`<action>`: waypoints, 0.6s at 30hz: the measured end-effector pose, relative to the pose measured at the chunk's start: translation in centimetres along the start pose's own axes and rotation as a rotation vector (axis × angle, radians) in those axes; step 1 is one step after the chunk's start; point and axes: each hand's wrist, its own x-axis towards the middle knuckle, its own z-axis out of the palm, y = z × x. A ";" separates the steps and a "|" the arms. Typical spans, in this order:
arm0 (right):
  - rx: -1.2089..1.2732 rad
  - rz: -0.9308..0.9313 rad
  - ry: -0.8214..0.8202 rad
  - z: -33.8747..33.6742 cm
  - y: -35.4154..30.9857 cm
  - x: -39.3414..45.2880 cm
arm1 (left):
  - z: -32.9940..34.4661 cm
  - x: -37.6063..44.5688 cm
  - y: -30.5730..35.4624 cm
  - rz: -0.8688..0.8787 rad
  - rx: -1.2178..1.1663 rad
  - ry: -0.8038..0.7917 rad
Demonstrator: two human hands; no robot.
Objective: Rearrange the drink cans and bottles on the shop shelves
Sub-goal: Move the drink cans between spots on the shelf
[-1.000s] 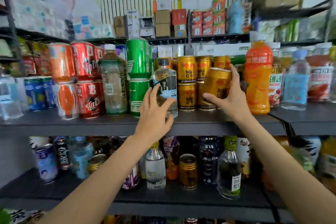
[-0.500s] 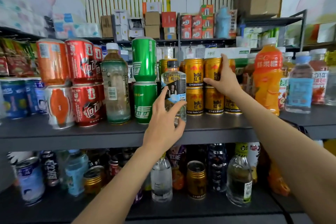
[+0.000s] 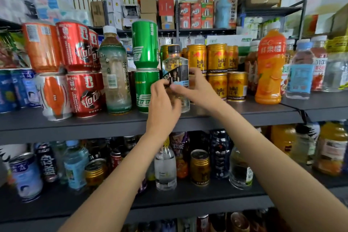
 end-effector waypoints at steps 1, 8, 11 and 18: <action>-0.015 0.022 -0.015 0.7 0.5 -0.1 | -0.1 0.0 -0.1 -0.026 -0.029 0.004; 0.014 0.140 0.052 -0.9 1.0 -1.3 | -0.3 0.4 0.0 -0.149 -0.085 -0.114; 0.077 0.114 0.063 -4.4 2.3 -3.3 | 1.2 -0.2 1.2 -0.111 0.055 -0.211; 0.088 0.052 0.189 -17.8 4.8 -11.4 | 10.8 -1.1 9.6 0.032 -0.059 -0.244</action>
